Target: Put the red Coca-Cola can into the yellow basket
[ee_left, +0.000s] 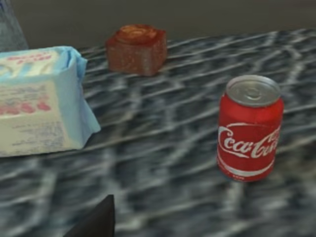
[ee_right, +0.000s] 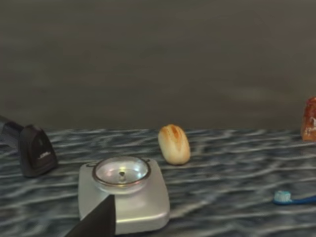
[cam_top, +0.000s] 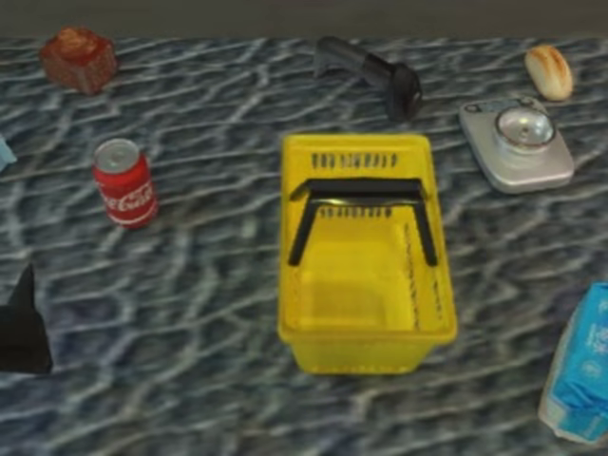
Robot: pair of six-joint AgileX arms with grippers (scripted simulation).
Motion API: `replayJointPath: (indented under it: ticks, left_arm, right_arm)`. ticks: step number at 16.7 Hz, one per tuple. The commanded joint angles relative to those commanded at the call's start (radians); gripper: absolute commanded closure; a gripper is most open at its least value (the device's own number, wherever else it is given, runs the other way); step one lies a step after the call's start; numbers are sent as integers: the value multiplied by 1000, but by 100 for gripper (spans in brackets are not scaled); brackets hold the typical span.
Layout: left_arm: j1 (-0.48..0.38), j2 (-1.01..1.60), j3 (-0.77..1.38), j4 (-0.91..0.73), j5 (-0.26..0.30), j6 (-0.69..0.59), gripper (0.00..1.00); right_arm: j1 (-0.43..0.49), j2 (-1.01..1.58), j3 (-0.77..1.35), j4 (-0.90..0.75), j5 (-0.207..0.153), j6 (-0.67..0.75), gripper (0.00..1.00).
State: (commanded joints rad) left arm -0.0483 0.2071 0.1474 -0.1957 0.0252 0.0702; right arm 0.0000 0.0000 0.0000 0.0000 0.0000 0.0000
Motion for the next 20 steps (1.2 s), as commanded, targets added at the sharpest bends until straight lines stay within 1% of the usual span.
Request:
replayJointPath:
  ticks: [4,9,16,20]
  left_arm:
    - [-47,296,274,-250,20,87,0]
    - [-99,733,768,-524,35,220,0]
    - [-132,1407,1502,-787,24,414,0]
    - [-130,1778,1791,-935,6,500,0]
  right_arm:
    - [0,0,0,0,0,0,0]
    - [0,0,0,0,0,0,0]
    - [0,0,0,0,0,0,0]
    - [0,0,0,0,0,0,0]
